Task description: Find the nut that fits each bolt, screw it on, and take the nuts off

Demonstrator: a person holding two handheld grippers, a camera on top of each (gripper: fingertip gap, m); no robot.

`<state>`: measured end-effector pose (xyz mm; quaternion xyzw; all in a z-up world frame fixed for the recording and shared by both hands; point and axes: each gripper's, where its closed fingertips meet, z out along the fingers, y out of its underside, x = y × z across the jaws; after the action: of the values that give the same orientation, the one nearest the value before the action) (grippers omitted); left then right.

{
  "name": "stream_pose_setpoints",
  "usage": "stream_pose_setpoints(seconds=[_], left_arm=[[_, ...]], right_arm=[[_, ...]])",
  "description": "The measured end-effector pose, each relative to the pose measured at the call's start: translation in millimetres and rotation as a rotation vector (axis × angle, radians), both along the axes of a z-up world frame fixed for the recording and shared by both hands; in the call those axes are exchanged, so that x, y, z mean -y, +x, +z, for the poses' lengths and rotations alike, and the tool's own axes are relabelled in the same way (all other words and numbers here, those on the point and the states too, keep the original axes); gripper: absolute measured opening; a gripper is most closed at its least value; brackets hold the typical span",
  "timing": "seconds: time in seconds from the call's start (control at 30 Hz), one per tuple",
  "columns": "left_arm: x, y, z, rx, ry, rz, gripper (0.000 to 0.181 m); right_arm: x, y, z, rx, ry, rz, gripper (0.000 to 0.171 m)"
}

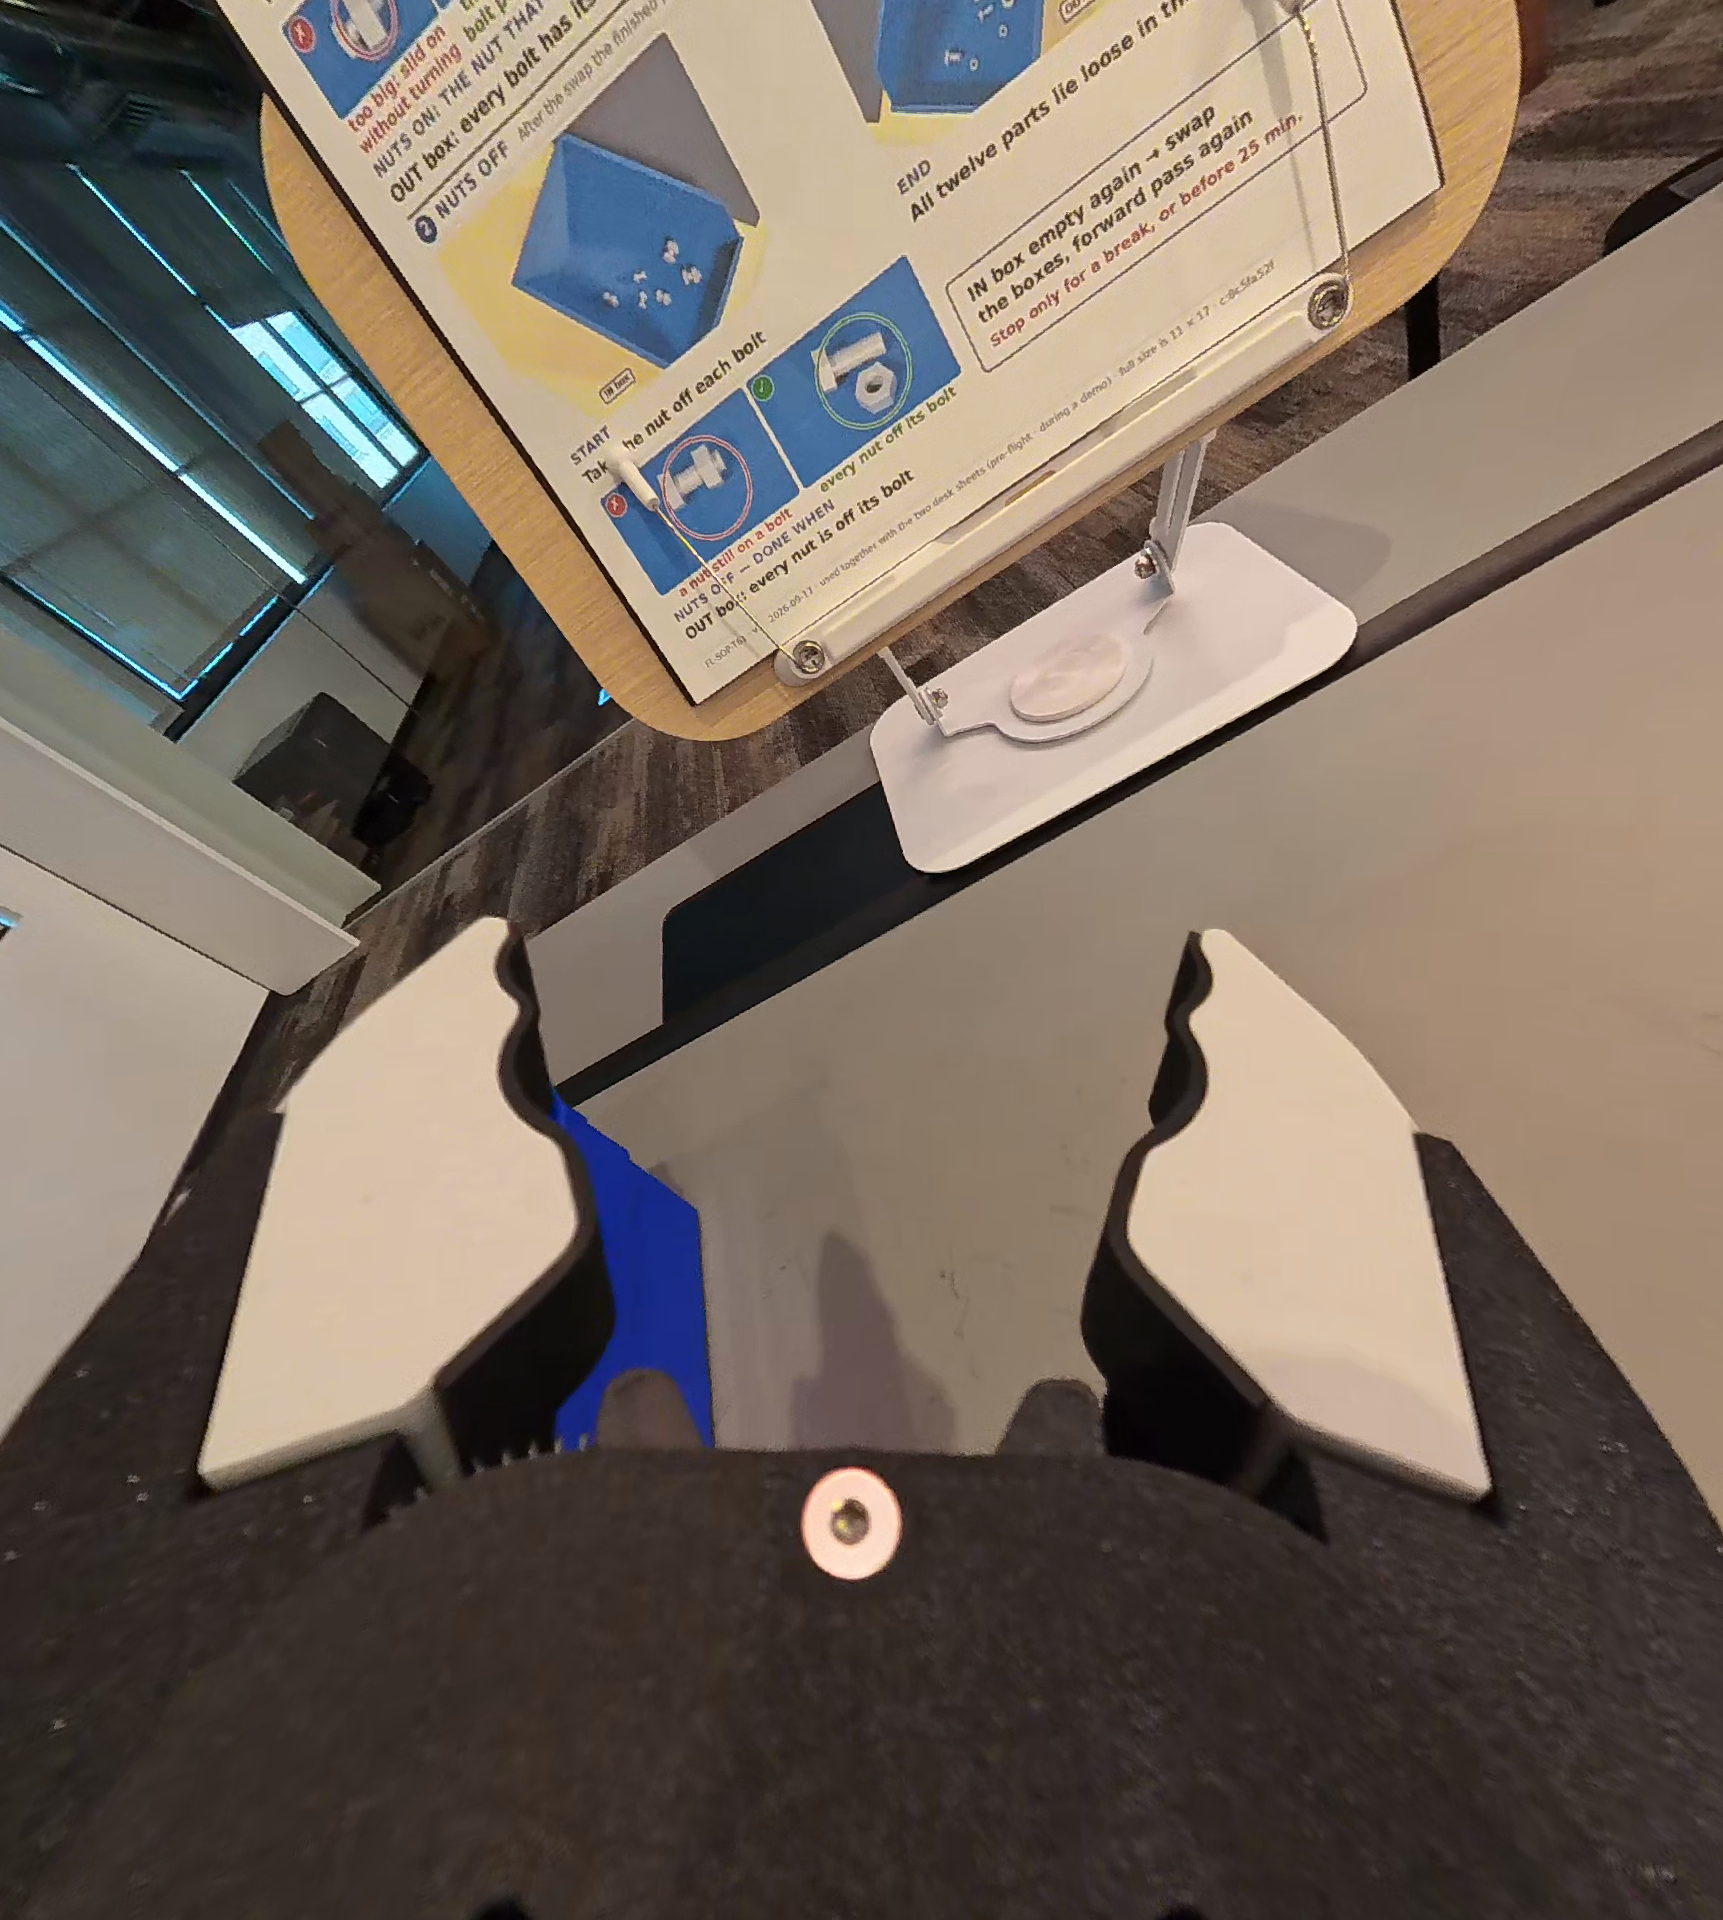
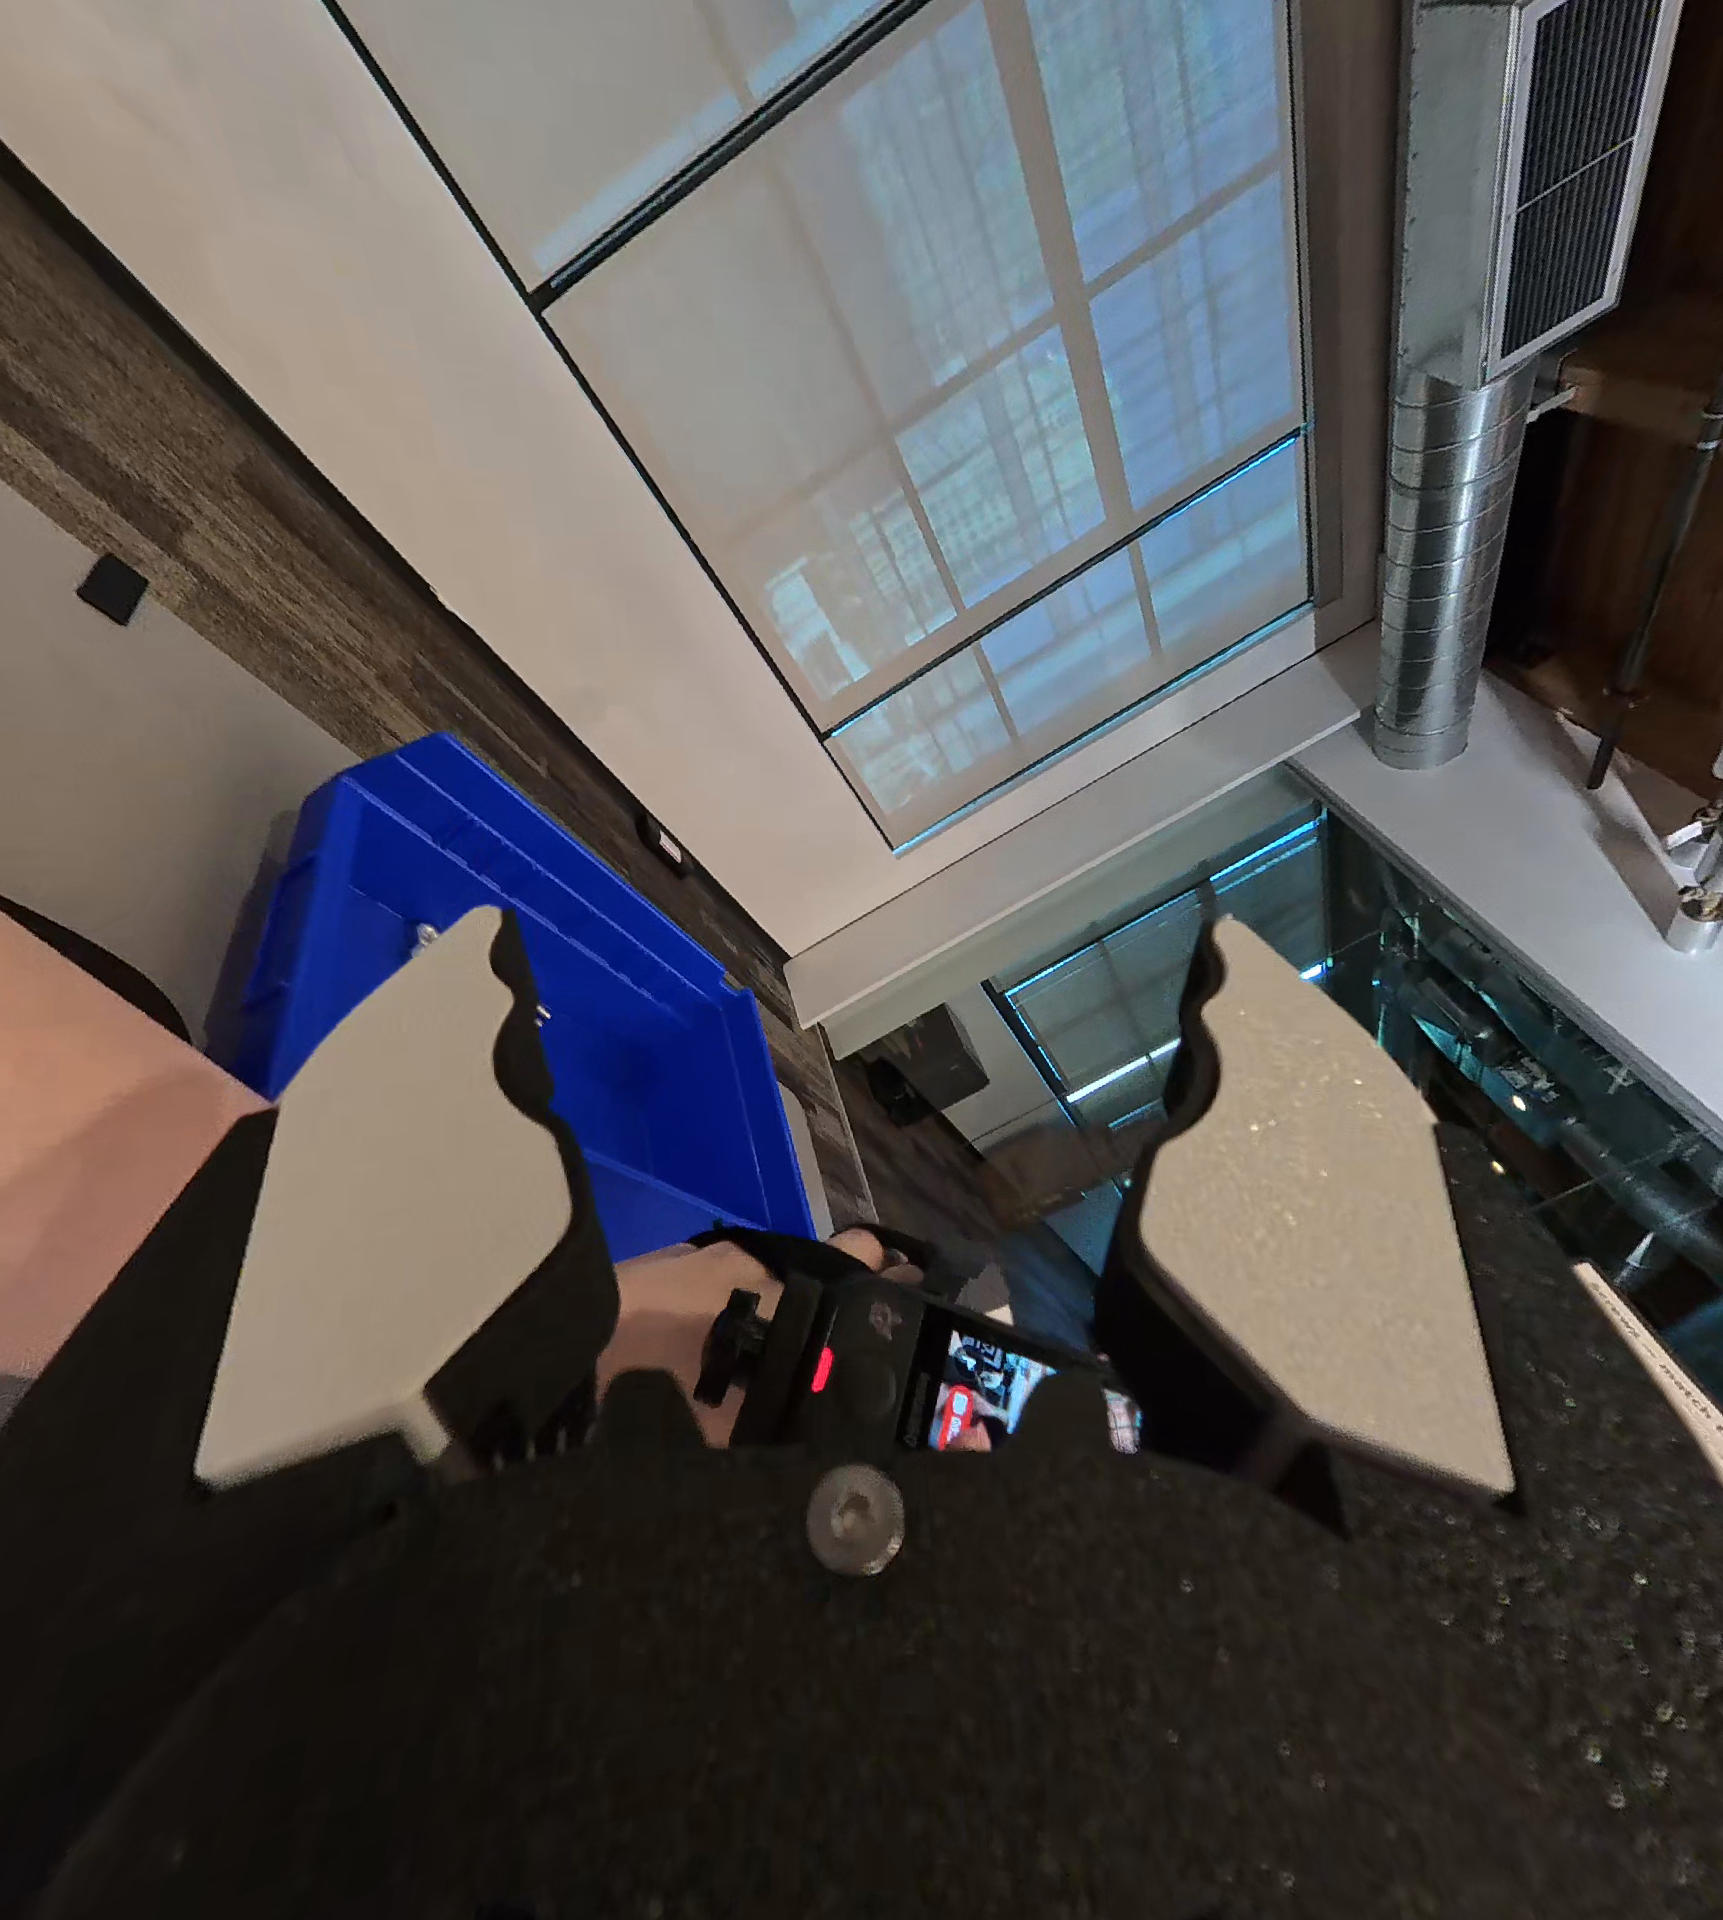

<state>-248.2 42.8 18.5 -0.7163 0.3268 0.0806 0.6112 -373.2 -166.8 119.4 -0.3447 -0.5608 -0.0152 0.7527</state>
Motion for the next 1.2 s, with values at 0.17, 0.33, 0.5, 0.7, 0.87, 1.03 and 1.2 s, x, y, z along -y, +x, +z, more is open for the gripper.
stream_pose_setpoints(seconds=[0.17,0.33,0.5,0.7,0.87,1.03,1.2], left_arm=[[0,2,-3,-0.018,-0.003,-0.003,0.114],[0,3,-4,-0.017,-0.005,-0.005,0.114],[0,2,-4,-0.032,-0.005,0.000,0.114],[-2,0,-5,-0.019,-0.017,-0.003,0.114],[-2,1,-8,0.010,-0.053,-0.021,0.114],[0,2,0,0.082,-0.053,-0.058,0.114],[18,14,28,0.257,-0.018,-0.168,0.114]], right_arm=[[-5,1,-2,0.005,-0.012,-0.018,0.117],[-10,4,-4,0.003,-0.022,-0.029,0.117],[-17,4,-10,0.022,-0.032,-0.042,0.118],[13,9,19,-0.045,-0.009,0.009,0.116],[9,29,34,-0.059,-0.019,-0.041,0.115],[-27,99,55,-0.205,-0.115,-0.188,0.113],[-114,278,41,-0.386,-0.294,-0.834,0.102]])
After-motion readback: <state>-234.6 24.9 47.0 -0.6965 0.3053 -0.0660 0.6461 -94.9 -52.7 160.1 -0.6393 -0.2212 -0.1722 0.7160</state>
